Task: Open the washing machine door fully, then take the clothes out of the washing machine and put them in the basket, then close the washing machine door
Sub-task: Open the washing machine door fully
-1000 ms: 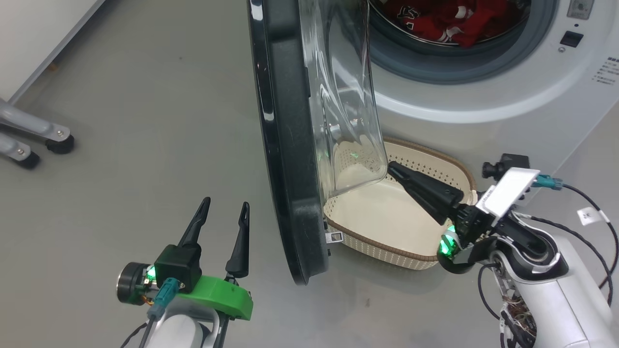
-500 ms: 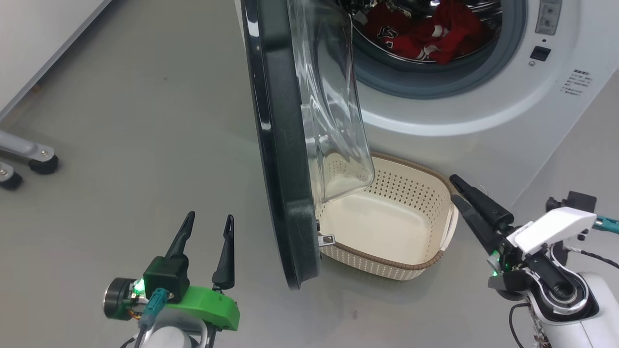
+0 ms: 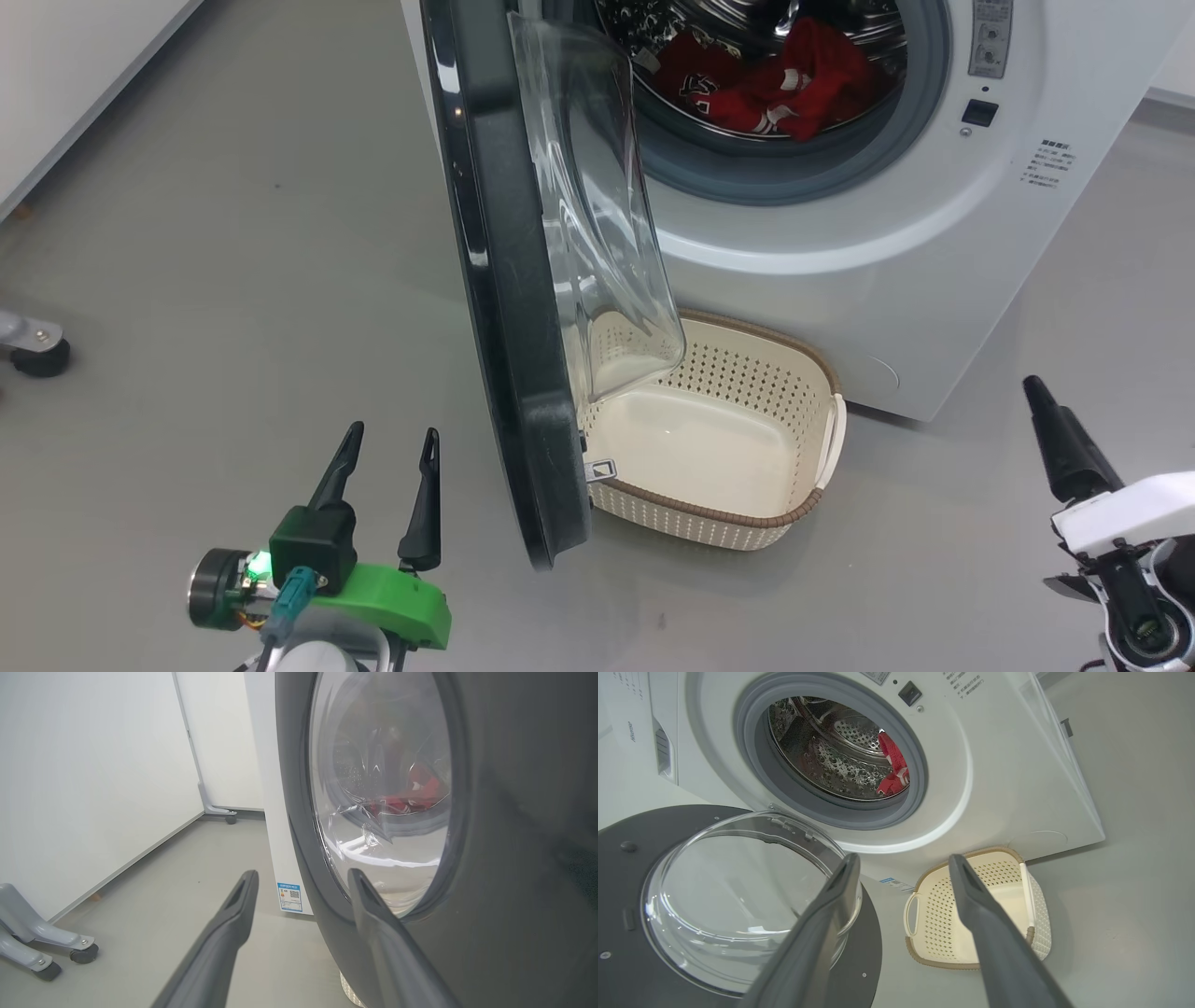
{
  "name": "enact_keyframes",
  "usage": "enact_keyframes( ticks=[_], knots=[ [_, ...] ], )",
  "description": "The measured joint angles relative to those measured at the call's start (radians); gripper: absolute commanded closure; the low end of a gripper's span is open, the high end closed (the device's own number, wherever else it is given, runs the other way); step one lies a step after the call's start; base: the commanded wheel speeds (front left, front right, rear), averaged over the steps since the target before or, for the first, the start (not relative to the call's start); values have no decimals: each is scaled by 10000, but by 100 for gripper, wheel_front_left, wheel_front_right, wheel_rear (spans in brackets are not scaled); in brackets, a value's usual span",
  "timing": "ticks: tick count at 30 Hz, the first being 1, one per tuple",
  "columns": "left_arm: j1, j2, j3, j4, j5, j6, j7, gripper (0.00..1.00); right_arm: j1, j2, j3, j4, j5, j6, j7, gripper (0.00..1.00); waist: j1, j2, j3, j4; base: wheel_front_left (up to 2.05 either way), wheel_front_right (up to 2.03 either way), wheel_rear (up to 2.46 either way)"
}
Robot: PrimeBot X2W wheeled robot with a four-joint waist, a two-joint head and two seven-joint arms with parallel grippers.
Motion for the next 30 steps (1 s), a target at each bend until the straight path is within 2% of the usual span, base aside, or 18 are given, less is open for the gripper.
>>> enact_keyframes(
  ticks=[8,21,30],
  knots=[
    [0,2,59,10,36,0,0,0,448,-675,-115,-171,-2290,-441,-1499,0,0,0,-36,-104,0,0,0],
    [5,15,107,35,38,0,0,0,1086,-1747,54,-380,-5473,-1699,-3154,0,0,0,-47,-332,0,0,0],
    [6,12,88,71,42,0,0,0,1476,-1760,422,-380,-6420,-1931,-3262,0,0,0,-15,-399,0,0,0]
  ],
)
